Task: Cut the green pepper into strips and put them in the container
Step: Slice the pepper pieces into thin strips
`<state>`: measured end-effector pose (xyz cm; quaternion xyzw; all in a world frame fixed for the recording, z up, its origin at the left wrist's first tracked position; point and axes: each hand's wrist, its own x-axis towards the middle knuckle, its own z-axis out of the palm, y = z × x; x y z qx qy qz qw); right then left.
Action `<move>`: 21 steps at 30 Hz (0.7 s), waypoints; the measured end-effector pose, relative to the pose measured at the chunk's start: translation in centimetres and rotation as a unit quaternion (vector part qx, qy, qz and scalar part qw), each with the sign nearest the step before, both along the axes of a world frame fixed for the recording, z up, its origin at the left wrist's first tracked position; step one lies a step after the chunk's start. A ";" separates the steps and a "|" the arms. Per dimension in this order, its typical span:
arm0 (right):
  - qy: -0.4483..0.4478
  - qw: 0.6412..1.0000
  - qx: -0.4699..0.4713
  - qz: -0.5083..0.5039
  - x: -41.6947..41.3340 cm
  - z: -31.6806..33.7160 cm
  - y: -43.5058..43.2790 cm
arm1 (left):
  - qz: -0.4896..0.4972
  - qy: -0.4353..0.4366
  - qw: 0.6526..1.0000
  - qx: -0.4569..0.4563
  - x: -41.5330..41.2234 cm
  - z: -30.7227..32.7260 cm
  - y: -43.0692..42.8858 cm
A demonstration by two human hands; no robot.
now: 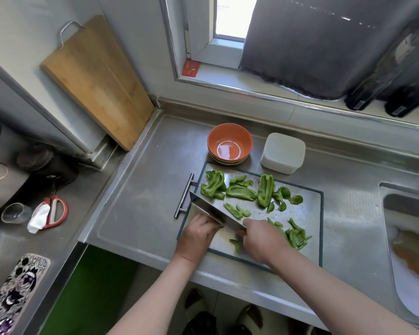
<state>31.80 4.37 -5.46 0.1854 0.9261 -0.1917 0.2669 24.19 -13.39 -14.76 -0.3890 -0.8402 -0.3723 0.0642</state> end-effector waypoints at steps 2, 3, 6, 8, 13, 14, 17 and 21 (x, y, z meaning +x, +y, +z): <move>0.000 1.000 0.000 -0.002 0.2 0.2 0.3 | -0.002 0.012 1.000 -0.006 -0.1 0.3 0.1; 0.001 1.000 -0.003 -0.002 0.2 0.4 0.4 | -0.003 0.020 1.000 -0.012 0.0 0.4 0.1; 0.011 1.000 -0.004 0.011 0.0 0.9 0.5 | 0.012 0.010 1.000 -0.027 0.1 0.4 0.2; 0.029 0.999 -0.001 0.019 0.1 1.2 0.4 | 0.035 -0.012 0.999 -0.031 -0.3 0.3 0.4; 0.053 0.998 0.002 0.022 0.6 1.7 0.1 | 0.047 -0.008 0.997 -0.052 -0.9 -0.2 0.9; 0.053 0.998 0.004 0.023 0.7 1.7 0.1 | 0.048 -0.009 0.998 -0.050 -0.8 -0.2 0.9; 0.049 0.998 0.009 0.025 0.7 1.6 0.1 | 0.051 -0.003 0.998 -0.037 -0.8 -0.2 0.9; 0.041 0.999 0.015 0.032 0.7 1.5 0.0 | 0.051 0.001 0.998 -0.029 -0.7 -0.2 0.9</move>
